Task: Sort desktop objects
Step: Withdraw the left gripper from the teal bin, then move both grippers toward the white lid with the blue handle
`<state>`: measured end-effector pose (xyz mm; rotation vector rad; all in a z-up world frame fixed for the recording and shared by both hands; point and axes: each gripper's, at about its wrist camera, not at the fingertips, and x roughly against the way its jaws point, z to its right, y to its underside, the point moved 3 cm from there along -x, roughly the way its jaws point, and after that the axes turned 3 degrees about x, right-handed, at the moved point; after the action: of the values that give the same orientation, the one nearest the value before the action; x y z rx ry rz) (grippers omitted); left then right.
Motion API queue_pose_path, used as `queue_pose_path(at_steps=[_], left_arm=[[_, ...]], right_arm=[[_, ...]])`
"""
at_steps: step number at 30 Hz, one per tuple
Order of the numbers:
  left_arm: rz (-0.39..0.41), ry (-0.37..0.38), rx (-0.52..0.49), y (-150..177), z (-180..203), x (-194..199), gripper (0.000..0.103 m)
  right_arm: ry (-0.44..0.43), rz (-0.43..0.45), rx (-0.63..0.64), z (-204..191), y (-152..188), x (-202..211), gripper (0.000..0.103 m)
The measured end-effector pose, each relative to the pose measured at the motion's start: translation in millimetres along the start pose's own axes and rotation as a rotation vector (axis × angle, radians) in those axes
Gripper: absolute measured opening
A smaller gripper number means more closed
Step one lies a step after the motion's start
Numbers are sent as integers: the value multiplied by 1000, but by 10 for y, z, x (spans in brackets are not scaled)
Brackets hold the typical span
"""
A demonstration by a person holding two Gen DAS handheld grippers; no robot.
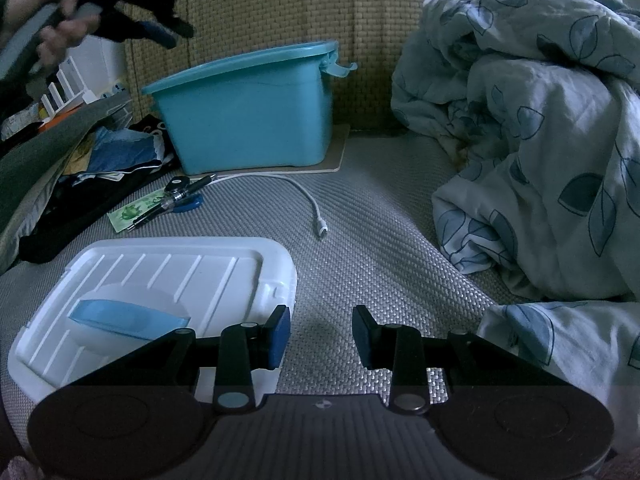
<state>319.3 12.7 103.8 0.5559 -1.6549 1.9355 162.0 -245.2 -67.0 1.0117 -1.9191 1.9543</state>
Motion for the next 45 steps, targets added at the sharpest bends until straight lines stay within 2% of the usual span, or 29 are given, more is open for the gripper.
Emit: queue_pose_path(at_steps=[5,8,14,21,30,36,45], left_arm=[[-34,11,37,432,-100,180,28],[-66,2,12,708,-118,237,28],[-122,-10,33,1173,-186,330,28],[-154,-41,16,1625,-252,458,28],[-133,-69,-65,1930,-225,600,28],[-146,-89,-84,2080,-252,624,28],[-167,-118,7,2176,-477,603,28]], right_arm=[[-1,0,3,-7,-3,2,38],[-1,6,4,-9,-7,14,38],[-2,8,11,-20,-7,20,38],[-5,10,14,-21,-9,33,39],[-17,18,35,-65,-8,46,41],[-25,22,38,-69,-7,55,41],[-46,15,40,-78,-8,48,41]])
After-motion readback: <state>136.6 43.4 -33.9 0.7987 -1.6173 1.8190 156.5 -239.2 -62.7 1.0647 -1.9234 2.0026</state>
